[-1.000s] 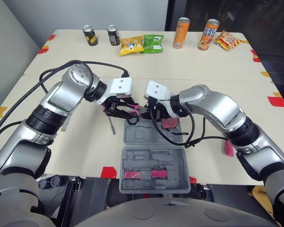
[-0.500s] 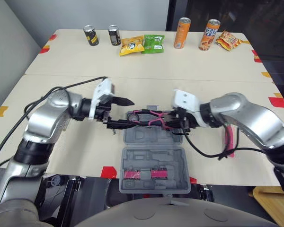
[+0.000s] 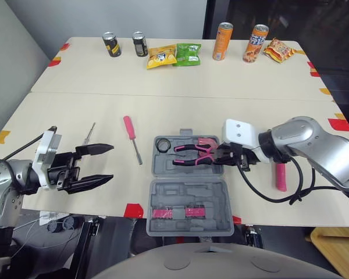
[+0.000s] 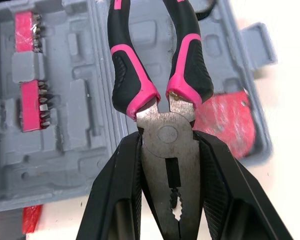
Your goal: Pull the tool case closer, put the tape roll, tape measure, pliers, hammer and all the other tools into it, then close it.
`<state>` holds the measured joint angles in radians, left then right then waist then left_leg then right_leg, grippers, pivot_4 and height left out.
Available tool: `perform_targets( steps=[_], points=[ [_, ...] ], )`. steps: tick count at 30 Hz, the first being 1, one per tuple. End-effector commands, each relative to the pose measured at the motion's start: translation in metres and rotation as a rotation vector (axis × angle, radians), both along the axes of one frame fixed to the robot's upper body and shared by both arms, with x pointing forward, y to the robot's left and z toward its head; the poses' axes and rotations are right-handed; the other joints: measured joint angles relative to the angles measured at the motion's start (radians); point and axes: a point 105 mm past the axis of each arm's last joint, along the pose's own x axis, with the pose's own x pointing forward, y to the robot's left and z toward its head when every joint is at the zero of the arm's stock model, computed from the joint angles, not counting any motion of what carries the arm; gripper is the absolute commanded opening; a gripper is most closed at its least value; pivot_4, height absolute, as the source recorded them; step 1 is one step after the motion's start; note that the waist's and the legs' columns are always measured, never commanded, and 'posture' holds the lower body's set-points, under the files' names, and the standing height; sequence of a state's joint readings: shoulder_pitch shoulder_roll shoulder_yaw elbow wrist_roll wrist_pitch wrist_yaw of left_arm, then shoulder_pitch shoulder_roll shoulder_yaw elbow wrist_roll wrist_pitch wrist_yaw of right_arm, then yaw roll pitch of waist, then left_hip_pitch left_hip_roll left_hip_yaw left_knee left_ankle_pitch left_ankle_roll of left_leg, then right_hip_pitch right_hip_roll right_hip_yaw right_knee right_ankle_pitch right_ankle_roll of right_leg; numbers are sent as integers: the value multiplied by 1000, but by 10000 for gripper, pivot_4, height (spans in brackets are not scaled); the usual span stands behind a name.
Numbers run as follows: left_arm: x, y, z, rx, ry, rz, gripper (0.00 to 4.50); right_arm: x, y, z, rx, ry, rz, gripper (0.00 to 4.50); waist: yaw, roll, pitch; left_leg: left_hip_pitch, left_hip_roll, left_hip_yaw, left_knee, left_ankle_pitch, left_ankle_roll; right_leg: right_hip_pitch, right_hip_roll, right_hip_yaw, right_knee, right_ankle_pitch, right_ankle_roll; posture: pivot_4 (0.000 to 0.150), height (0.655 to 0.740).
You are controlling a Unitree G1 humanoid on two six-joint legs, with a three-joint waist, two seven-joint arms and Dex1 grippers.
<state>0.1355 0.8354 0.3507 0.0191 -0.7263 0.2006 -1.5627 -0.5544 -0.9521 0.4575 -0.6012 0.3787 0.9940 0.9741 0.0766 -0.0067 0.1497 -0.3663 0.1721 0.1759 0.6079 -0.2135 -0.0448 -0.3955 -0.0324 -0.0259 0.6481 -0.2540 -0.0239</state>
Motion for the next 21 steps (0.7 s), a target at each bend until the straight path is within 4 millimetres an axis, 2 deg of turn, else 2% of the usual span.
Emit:
perform_targets(
  steps=[1,12,21],
  points=[
    [-5,2,3,4,-44,-52,45000,9,8,1,-20,-46,37,10334,2,0,0,0,0,0,0,0,0,0,0,0,0,0,0,1500,7400],
    [-3,-5,-4,-3,-57,-49,45000,25,34,-22,-71,-36,68,10334,-6,-1,0,-1,0,1,0,0,0,-1,0,1,1,0,0,1500,7400],
    [-3,-8,-8,-5,-53,-35,45000,21,53,-32,-77,-14,101,10334,-9,-1,-1,-1,0,1,1,0,0,-1,0,1,2,0,0,1500,7400]
  ],
)
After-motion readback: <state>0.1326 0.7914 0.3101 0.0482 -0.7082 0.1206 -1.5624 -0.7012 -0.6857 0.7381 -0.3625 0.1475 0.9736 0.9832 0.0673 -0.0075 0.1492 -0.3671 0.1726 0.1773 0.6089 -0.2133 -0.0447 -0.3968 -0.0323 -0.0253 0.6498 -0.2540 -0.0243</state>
